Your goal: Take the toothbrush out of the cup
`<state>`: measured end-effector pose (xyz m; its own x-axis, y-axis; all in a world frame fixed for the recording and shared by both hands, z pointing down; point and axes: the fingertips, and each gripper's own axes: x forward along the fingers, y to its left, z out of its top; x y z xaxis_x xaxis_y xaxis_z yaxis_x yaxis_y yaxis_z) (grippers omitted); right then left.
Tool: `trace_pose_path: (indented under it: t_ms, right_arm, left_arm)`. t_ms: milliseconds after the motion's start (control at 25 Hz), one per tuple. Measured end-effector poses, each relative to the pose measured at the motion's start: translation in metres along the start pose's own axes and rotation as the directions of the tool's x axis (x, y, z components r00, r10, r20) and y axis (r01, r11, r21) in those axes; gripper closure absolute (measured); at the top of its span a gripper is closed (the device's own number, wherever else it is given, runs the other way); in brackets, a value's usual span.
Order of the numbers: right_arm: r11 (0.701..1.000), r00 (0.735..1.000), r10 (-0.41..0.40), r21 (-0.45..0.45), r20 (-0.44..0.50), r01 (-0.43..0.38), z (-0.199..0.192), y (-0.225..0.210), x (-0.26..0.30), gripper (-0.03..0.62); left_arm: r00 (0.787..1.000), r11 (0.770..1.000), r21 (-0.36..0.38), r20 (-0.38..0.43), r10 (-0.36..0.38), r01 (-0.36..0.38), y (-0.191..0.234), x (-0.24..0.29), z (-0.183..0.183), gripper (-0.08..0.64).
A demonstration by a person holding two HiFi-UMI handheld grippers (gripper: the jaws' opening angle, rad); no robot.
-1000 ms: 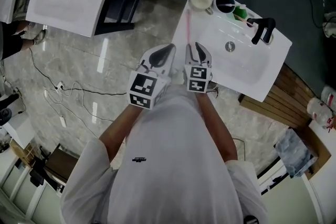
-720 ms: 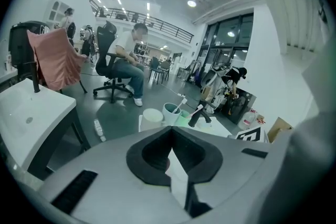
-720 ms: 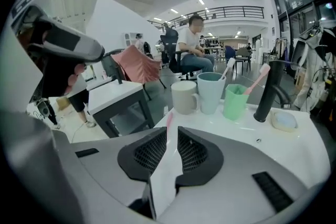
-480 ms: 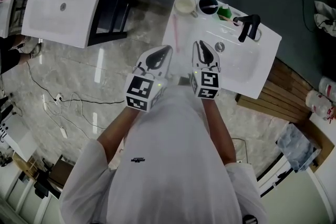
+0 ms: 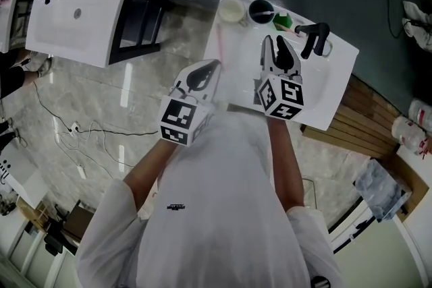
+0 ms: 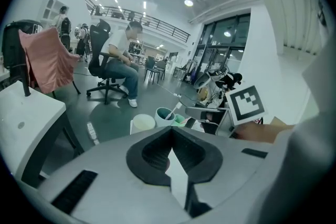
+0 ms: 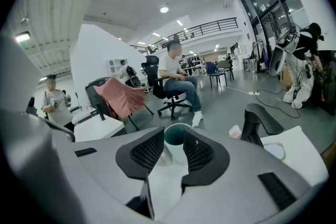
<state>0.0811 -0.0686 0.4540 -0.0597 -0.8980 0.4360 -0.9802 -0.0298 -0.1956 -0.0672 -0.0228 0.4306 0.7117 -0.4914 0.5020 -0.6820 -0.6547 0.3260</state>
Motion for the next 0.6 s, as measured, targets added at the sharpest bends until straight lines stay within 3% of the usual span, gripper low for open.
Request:
trace_pose_path:
  t_ms: [240,600]
  right_arm:
    - [0.996,0.999,-0.022,0.080,-0.033,0.024,0.015,-0.023,0.031,0.471]
    - [0.989,0.992,-0.077,0.122,-0.099,0.089,0.017,-0.043,0.066,0.471]
  left_arm:
    - [1.000,1.000,0.006,-0.016,0.009,-0.009,0.005,0.009,0.002,0.557]
    - [0.999,1.000,0.006,-0.040,0.016,-0.016,0.014,0.031,0.011,0.557]
